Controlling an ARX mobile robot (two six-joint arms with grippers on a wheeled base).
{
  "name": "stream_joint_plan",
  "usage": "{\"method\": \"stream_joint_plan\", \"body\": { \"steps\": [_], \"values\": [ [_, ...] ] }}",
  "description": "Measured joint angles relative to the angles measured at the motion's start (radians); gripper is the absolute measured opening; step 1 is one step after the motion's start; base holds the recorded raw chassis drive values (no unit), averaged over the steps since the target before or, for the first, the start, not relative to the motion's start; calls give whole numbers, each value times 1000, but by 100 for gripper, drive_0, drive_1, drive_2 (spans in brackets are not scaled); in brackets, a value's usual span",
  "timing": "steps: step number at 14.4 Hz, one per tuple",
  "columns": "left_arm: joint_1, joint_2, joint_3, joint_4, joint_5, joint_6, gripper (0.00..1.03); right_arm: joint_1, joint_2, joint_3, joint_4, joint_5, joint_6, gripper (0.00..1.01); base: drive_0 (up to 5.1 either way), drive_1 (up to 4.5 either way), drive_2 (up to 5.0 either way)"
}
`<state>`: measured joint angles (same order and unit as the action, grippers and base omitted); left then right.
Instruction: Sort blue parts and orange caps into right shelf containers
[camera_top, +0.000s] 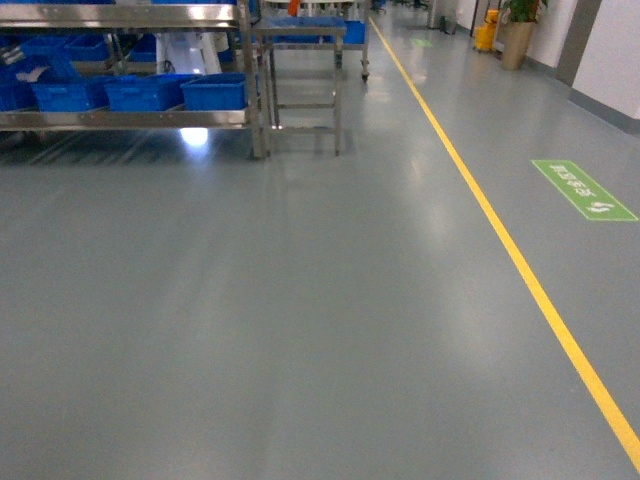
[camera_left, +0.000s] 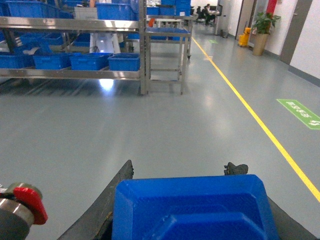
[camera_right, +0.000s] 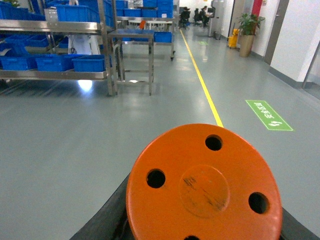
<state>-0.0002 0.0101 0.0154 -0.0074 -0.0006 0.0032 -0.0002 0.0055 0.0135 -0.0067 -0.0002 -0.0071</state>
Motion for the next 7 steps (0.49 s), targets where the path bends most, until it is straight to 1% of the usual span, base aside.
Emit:
{"method": "stream_joint_plan", "body": {
  "steps": [4, 7],
  "values": [
    [-1, 0, 0, 2, 0, 0, 44, 0, 0, 0, 1, 0, 0, 44, 14, 435, -406],
    [-2, 0, 0, 0, 0, 0, 44, 0, 0, 0, 0, 0, 0, 44, 132, 553, -289]
  ]
}}
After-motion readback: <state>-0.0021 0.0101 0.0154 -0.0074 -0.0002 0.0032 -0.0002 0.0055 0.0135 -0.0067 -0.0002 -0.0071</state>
